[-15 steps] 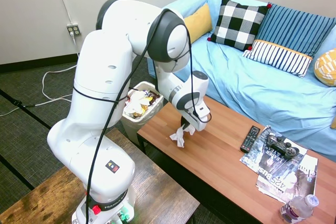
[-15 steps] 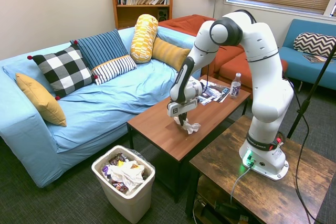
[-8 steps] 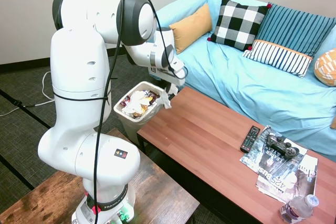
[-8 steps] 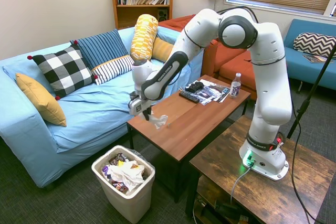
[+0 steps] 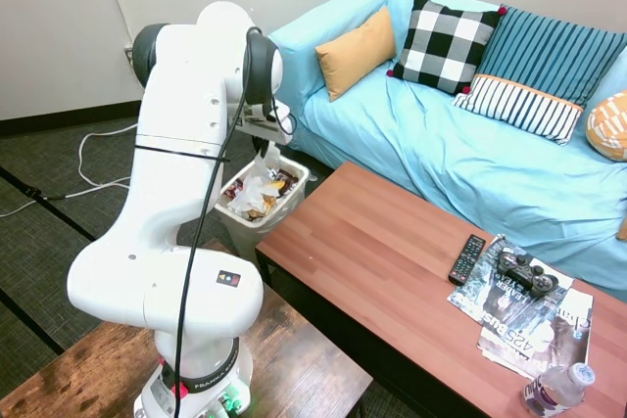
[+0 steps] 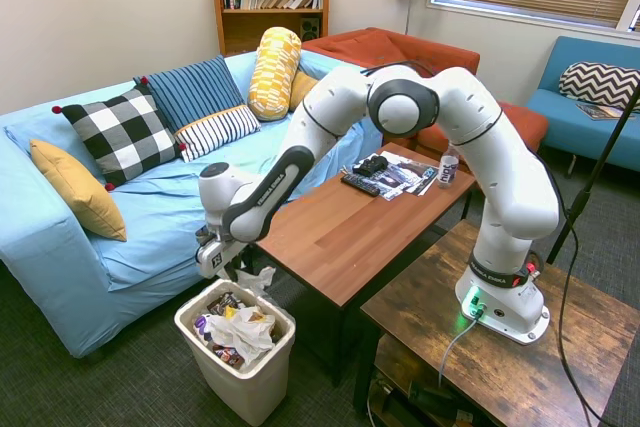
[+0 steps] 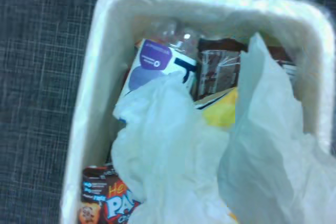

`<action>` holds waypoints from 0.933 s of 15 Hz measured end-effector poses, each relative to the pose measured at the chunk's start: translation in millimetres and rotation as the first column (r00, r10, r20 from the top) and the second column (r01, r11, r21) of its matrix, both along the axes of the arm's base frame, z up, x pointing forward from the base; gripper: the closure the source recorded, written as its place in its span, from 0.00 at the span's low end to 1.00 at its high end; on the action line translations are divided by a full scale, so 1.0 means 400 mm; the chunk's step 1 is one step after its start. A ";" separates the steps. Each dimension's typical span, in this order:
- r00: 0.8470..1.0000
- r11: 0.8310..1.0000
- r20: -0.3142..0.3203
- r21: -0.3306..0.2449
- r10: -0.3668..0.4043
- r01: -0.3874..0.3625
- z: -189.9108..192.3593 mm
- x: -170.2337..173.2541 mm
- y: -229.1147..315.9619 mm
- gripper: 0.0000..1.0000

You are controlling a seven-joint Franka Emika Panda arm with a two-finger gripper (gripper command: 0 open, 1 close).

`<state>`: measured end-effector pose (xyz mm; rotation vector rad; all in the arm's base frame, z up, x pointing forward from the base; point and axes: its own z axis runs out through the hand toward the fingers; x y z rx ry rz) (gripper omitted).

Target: Throw the tissue in the trash bin

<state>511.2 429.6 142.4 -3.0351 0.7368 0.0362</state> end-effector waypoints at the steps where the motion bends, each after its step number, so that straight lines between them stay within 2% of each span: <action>1: 1.000 1.000 -0.003 0.000 0.005 -0.005 -0.036 -0.010 0.010 0.00; 3: 1.000 1.000 -0.016 -0.012 0.009 -0.010 -0.118 -0.028 0.010 0.00; 5: 1.000 1.000 -0.012 -0.018 0.013 -0.013 -0.155 -0.031 0.011 0.00; 11: 1.000 1.000 0.008 -0.011 0.006 -0.006 -0.140 -0.005 0.015 0.00; 14: 1.000 0.999 0.016 -0.034 -0.014 0.014 -0.136 0.000 0.007 0.00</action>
